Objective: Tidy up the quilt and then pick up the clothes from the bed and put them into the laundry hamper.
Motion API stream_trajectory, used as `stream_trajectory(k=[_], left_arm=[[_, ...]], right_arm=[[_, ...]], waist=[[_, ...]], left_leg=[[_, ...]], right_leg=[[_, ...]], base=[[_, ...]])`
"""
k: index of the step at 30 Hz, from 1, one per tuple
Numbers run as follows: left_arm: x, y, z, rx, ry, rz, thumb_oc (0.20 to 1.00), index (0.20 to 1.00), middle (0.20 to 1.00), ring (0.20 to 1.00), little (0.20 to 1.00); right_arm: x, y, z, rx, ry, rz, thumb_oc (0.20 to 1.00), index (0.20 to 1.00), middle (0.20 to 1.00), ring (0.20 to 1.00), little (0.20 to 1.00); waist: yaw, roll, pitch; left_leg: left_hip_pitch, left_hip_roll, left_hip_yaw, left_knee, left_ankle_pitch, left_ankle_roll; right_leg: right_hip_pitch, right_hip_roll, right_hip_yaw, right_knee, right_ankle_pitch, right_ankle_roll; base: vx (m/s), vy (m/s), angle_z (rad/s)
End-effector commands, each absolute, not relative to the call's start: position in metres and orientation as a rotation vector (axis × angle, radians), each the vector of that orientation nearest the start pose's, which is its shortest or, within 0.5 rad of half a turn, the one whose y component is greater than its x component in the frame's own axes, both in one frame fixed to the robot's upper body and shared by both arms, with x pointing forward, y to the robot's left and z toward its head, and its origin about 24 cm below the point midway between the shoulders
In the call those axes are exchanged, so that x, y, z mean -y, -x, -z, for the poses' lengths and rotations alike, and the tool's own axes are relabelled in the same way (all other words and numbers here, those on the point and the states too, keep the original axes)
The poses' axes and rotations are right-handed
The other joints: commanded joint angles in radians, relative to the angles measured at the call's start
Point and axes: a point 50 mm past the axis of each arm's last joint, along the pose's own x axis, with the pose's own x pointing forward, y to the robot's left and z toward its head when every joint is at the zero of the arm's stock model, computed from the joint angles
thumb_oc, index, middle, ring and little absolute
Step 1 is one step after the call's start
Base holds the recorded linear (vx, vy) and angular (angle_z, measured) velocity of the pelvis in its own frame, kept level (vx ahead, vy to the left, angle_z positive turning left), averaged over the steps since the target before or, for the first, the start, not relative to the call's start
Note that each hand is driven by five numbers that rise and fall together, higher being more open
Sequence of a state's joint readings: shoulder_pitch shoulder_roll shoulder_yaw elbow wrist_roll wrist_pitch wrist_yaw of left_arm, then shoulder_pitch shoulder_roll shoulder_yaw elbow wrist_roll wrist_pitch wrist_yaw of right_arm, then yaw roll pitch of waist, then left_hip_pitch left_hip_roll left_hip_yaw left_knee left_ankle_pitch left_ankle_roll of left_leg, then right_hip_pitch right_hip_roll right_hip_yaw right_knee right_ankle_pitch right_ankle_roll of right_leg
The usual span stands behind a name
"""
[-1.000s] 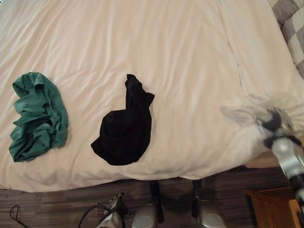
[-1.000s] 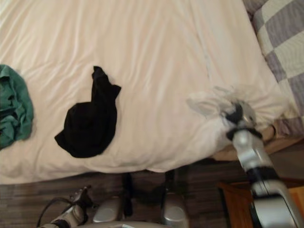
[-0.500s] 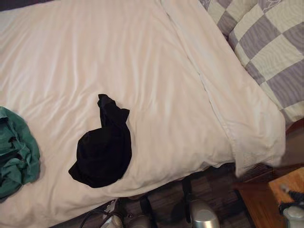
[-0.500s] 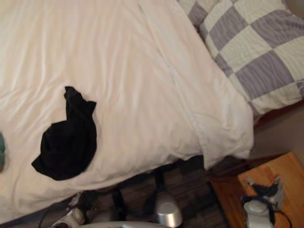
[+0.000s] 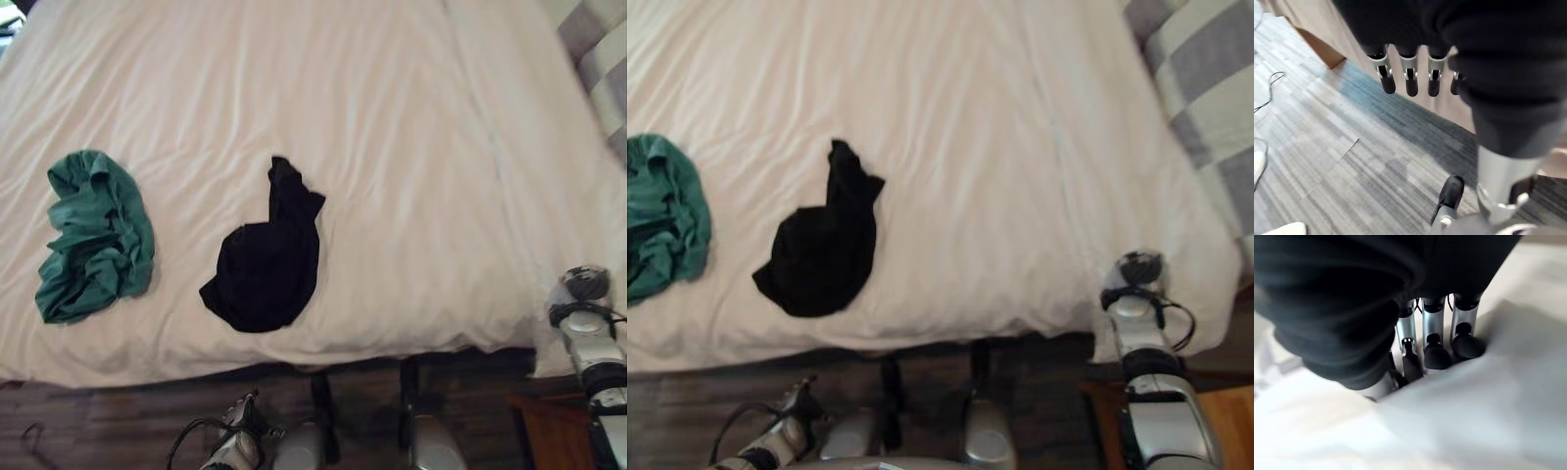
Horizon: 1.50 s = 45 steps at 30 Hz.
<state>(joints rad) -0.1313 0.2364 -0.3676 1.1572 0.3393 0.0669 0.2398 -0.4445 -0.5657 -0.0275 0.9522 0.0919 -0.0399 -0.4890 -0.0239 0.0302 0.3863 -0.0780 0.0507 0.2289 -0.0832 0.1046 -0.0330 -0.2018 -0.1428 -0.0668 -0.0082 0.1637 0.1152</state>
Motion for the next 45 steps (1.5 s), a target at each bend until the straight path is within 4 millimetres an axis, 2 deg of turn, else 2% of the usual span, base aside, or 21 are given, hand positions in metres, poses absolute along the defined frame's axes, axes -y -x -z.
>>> stream_trajectory(k=[1, 4, 5, 7, 8, 10, 12, 13, 18, 19, 22, 24, 25, 29, 30, 32, 36, 38, 39, 42, 45], left_arm=[[-0.226, -0.175, 0.133, -0.940, -0.919, 0.072, 1.000, 1.000, 1.000, 1.000, 1.000], [-0.226, -0.174, 0.134, -0.948, -0.937, 0.084, 1.000, 1.000, 1.000, 1.000, 1.000], [-0.227, -0.171, 0.136, -0.966, -0.950, 0.092, 1.000, 1.000, 1.000, 1.000, 1.000], [-0.227, -0.168, 0.137, -0.974, -0.951, 0.095, 1.000, 1.000, 1.000, 1.000, 1.000], [-0.227, -0.162, 0.140, -0.992, -0.948, 0.103, 1.000, 1.000, 1.000, 1.000, 1.000], [-0.229, -0.153, 0.143, -1.025, -0.956, 0.121, 1.000, 1.000, 1.000, 1.000, 1.000], [-0.231, -0.152, 0.143, -1.029, -0.959, 0.128, 1.000, 1.000, 1.000, 1.000, 1.000], [-0.232, -0.154, 0.142, -1.027, -0.945, 0.141, 1.000, 1.000, 1.000, 1.000, 1.000], [-0.236, -0.150, 0.143, -1.050, -0.913, 0.128, 1.000, 1.000, 1.000, 1.000, 1.000], [-0.233, -0.146, 0.145, -1.053, -0.900, 0.141, 1.000, 1.000, 1.000, 1.000, 1.000], [-0.228, -0.142, 0.147, -1.045, -0.843, 0.106, 1.000, 1.000, 1.000, 1.000, 1.000], [-0.225, -0.146, 0.146, -1.033, -0.824, 0.097, 1.000, 1.000, 1.000, 1.000, 1.000], [-0.223, -0.146, 0.147, -1.036, -0.804, 0.088, 1.000, 1.000, 1.000, 1.000, 1.000], [-0.227, -0.134, 0.151, -1.083, -0.798, 0.064, 1.000, 1.000, 1.000, 1.000, 1.000], [-0.228, -0.127, 0.153, -1.110, -0.777, 0.041, 1.000, 1.000, 1.000, 1.000, 1.000], [-0.230, -0.123, 0.154, -1.126, -0.774, 0.035, 1.000, 1.000, 1.000, 1.000, 1.000], [-0.229, -0.121, 0.155, -1.125, -0.797, 0.071, 1.000, 1.000, 1.000, 1.000, 1.000], [-0.224, -0.126, 0.154, -1.099, -0.827, 0.134, 1.000, 1.000, 1.000, 1.000, 1.000], [-0.224, -0.126, 0.154, -1.099, -0.828, 0.135, 1.000, 1.000, 1.000, 1.000, 1.000], [-0.224, -0.150, 0.146, -1.017, -0.930, 0.219, 1.000, 1.000, 1.000, 1.000, 1.000], [-0.230, -0.156, 0.142, -1.004, -0.954, 0.229, 1.000, 1.000, 1.000, 1.000, 1.000]], right_arm=[[0.354, -0.250, 0.020, -0.600, 0.379, 0.808, 0.200, 0.200, 0.200, 0.200, 0.200], [0.348, -0.222, 0.052, -0.763, 0.340, 0.803, 0.200, 0.200, 0.200, 0.200, 0.200], [0.337, -0.186, 0.084, -0.921, 0.321, 0.770, 0.200, 0.200, 0.200, 0.200, 0.200], [0.331, -0.170, 0.096, -0.984, 0.312, 0.756, 0.200, 0.200, 0.200, 0.200, 0.200], [0.314, -0.133, 0.121, -1.115, 0.297, 0.697, 0.200, 0.200, 0.200, 0.200, 0.200], [0.300, -0.098, 0.139, -1.243, 0.295, 0.628, 0.200, 0.200, 0.200, 0.200, 0.200], [0.294, -0.087, 0.144, -1.289, 0.320, 0.582, 0.260, 0.260, 0.260, 0.260, 0.260], [0.276, -0.069, 0.155, -1.382, 0.379, 0.435, 1.000, 1.000, 1.000, 1.000, 1.000], [0.259, -0.071, 0.160, -1.381, 0.435, 0.314, 1.000, 1.000, 1.000, 1.000, 1.000], [0.244, -0.078, 0.163, -1.358, 0.465, 0.219, 1.000, 1.000, 1.000, 1.000, 1.000], [0.245, -0.109, 0.155, -1.250, 0.501, 0.203, 1.000, 1.000, 1.000, 1.000, 1.000], [0.248, -0.116, 0.153, -1.227, 0.501, 0.214, 1.000, 1.000, 1.000, 1.000, 1.000], [0.254, -0.125, 0.148, -1.194, 0.482, 0.253, 1.000, 1.000, 1.000, 1.000, 1.000], [0.251, -0.125, 0.149, -1.188, 0.436, 0.263, 1.000, 1.000, 1.000, 1.000, 1.000], [0.251, -0.117, 0.152, -1.220, 0.429, 0.257, 1.000, 1.000, 1.000, 1.000, 1.000], [0.249, -0.110, 0.154, -1.242, 0.429, 0.250, 1.000, 1.000, 1.000, 1.000, 1.000], [0.256, -0.076, 0.160, -1.339, 0.404, 0.280, 1.000, 1.000, 1.000, 1.000, 1.000], [0.261, -0.058, 0.162, -1.393, 0.404, 0.292, 1.000, 1.000, 1.000, 1.000, 1.000], [0.261, -0.058, 0.162, -1.393, 0.403, 0.292, 1.000, 1.000, 1.000, 1.000, 1.000], [0.255, -0.067, 0.162, -1.380, 0.414, 0.257, 1.000, 1.000, 1.000, 1.000, 1.000], [0.242, -0.089, 0.161, -1.296, 0.440, 0.178, 1.000, 1.000, 1.000, 1.000, 1.000]], waist=[[-0.011, -0.021, 0.061], [-0.017, -0.021, 0.055], [-0.030, -0.027, 0.044], [-0.034, -0.032, 0.039], [-0.050, -0.047, 0.017], [-0.066, -0.058, -0.017], [-0.073, -0.061, -0.027], [-0.066, -0.054, -0.035], [-0.040, -0.044, -0.066], [-0.005, -0.070, -0.094], [0.031, -0.055, -0.099], [0.036, -0.046, -0.094], [0.027, -0.043, -0.073], [0.005, -0.053, -0.086], [-0.021, -0.050, -0.105], [-0.030, -0.044, -0.125], [-0.059, -0.022, -0.168], [-0.070, -0.011, -0.192], [-0.070, -0.012, -0.194], [-0.076, -0.052, -0.188], [-0.070, -0.047, -0.158]], left_leg=[[-0.052, 0.038, 0.026, 0.112, -0.124, -0.045], [-0.047, 0.033, 0.029, 0.104, -0.126, -0.041], [-0.034, 0.026, 0.033, 0.095, -0.130, -0.037], [-0.025, 0.021, 0.033, 0.089, -0.133, -0.034], [0.003, 0.010, 0.037, 0.056, -0.128, -0.029], [0.035, 0.001, 0.037, -0.002, -0.114, -0.029], [0.034, 0.007, 0.040, -0.004, -0.112, -0.029], [0.034, 0.035, 0.046, -0.004, -0.090, -0.028], [0.042, 0.051, 0.049, -0.004, -0.072, -0.008], [0.024, 0.021, 0.037, -0.004, -0.054, -0.012], [-0.041, 0.006, 0.051, 0.071, -0.036, -0.032], [-0.071, 0.014, 0.054, 0.117, -0.039, -0.051], [-0.071, 0.031, 0.085, 0.212, -0.102, -0.078], [-0.022, 0.048, 0.034, 0.326, -0.202, -0.061], [0.048, 0.108, 0.018, 0.315, -0.207, -0.071], [0.087, 0.146, 0.025, 0.267, -0.185, -0.079], [0.111, 0.350, 0.036, 0.050, 0.011, -0.157], [0.121, 0.364, 0.069, -0.004, -0.001, -0.189], [0.119, 0.363, 0.068, -0.004, -0.001, -0.189], [0.095, 0.254, 0.068, -0.004, -0.070, -0.176], [0.114, 0.217, 0.143, -0.004, -0.092, -0.125]], right_leg=[[-0.033, -0.045, 0.026, 0.144, -0.215, 0.069], [-0.029, -0.054, 0.022, 0.135, -0.211, 0.072], [-0.015, -0.062, 0.019, 0.124, -0.203, 0.077], [-0.006, -0.065, 0.018, 0.117, -0.199, 0.079], [0.013, -0.068, 0.015, 0.094, -0.186, 0.085], [0.025, -0.066, 0.016, 0.071, -0.165, 0.099], [0.024, -0.061, 0.016, 0.076, -0.166, 0.105], [0.024, -0.016, 0.012, 0.210, -0.245, 0.090], [0.071, 0.083, 0.015, 0.481, -0.362, 0.054], [0.220, 0.104, -0.008, 0.287, -0.405, 0.009], [0.298, 0.110, 0.011, 0.067, -0.379, -0.018], [0.294, 0.105, 0.005, 0.049, -0.371, -0.025], [0.292, 0.071, -0.020, 0.023, -0.354, -0.029], [0.267, 0.012, -0.044, 0.015, -0.294, -0.011], [0.258, -0.022, -0.060, 0.006, -0.280, 0.008], [0.250, -0.036, -0.068, 0.003, -0.280, 0.019], [0.236, -0.155, -0.105, -0.030, -0.243, 0.093], [0.248, -0.200, -0.141, -0.052, -0.216, 0.123], [0.248, -0.201, -0.142, -0.055, -0.214, 0.124], [0.202, -0.306, -0.129, -0.039, -0.016, 0.147], [0.114, -0.233, -0.154, 0.135, -0.119, 0.098]], base=[[-0.09, 0.098, -0.05], [-0.02, 0.073, 0.06], [-0.01, 0.093, 0.11], [-0.01, 0.096, 0.11], [0.00, 0.072, 0.11], [-0.03, 0.088, 0.08], [-0.13, 0.051, 0.08], [-0.20, 0.037, 0.06], [-0.17, -0.039, -0.04], [-0.04, -0.165, -0.17], [-0.18, -0.119, -0.25], [-0.28, 0.018, 0.02], [-0.38, 0.127, 0.37], [-0.24, 0.189, 0.32], [-0.09, 0.205, 0.32], [-0.08, 0.353, 0.52], [-0.06, 0.625, 0.54], [0.02, 0.626, 0.48], [0.03, 0.825, 0.45], [-0.02, 0.640, 0.65], [-0.10, 0.617, -0.04]])
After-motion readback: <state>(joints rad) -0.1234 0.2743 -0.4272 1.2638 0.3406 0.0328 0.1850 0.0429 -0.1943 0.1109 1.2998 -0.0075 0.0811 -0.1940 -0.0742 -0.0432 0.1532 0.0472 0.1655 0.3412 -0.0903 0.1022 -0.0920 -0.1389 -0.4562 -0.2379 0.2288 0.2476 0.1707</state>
